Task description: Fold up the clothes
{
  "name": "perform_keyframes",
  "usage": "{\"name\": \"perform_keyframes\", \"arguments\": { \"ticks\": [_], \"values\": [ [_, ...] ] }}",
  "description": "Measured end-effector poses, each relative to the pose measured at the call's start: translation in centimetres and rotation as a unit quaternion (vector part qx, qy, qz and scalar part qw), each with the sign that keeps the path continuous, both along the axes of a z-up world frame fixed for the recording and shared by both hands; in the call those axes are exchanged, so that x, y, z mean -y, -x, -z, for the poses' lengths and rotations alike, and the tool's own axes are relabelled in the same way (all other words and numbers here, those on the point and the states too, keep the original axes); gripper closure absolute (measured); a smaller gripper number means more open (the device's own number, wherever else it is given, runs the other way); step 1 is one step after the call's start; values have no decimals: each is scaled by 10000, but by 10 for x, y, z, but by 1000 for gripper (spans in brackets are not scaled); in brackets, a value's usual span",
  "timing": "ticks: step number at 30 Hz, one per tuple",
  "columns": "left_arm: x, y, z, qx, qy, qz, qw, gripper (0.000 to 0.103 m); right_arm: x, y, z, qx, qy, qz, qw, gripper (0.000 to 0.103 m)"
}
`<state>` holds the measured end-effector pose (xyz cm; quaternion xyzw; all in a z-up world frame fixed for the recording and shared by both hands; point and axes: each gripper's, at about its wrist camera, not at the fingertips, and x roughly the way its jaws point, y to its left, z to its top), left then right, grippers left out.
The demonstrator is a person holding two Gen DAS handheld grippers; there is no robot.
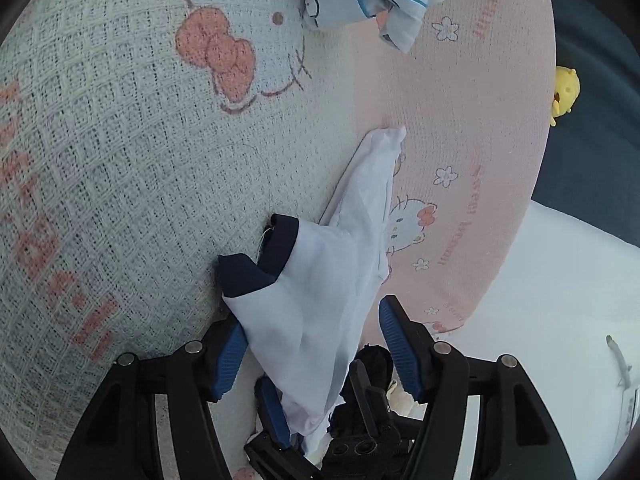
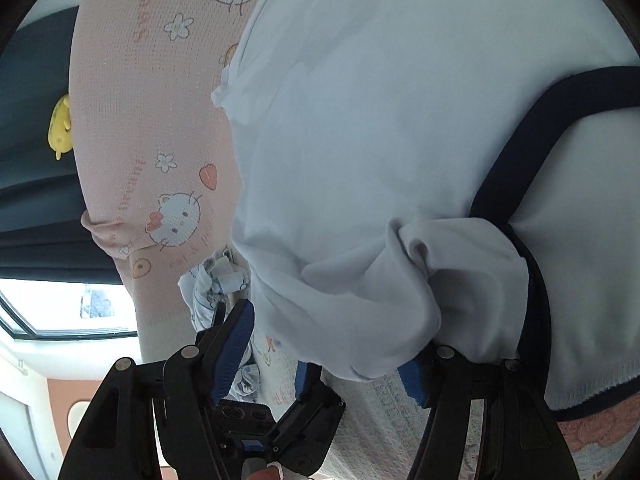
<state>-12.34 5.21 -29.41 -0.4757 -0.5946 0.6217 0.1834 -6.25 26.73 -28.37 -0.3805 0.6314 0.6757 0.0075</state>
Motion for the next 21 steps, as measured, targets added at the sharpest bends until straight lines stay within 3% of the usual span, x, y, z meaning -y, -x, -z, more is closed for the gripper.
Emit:
{"name": "perform_keyframes", "arguments": {
  "ticks": [5,8,10,12,19,21],
  "values": [
    [7,-10,1,49,-14,13,10000,42,-3,-3,5,-155,20,44,9999,41],
    [9,-9,5,265,-108,-111,9995,42,-1,-8,7,-92,-307,48,9995,64],
    [16,-16,5,225,-43,-141,9996,42,-3,-12,13,-52,-364,74,9993,87],
    [22,-25,4,107,87,-150,9998,42,-4,-12,15,-61,-372,29,9993,94],
    [21,-24,11,123,380,-74,9992,43,-6,-10,17,-114,-386,-173,9990,94],
    [21,-24,14,127,463,-52,9988,66,-7,-9,17,-129,-390,-231,9989,94]
  ]
}}
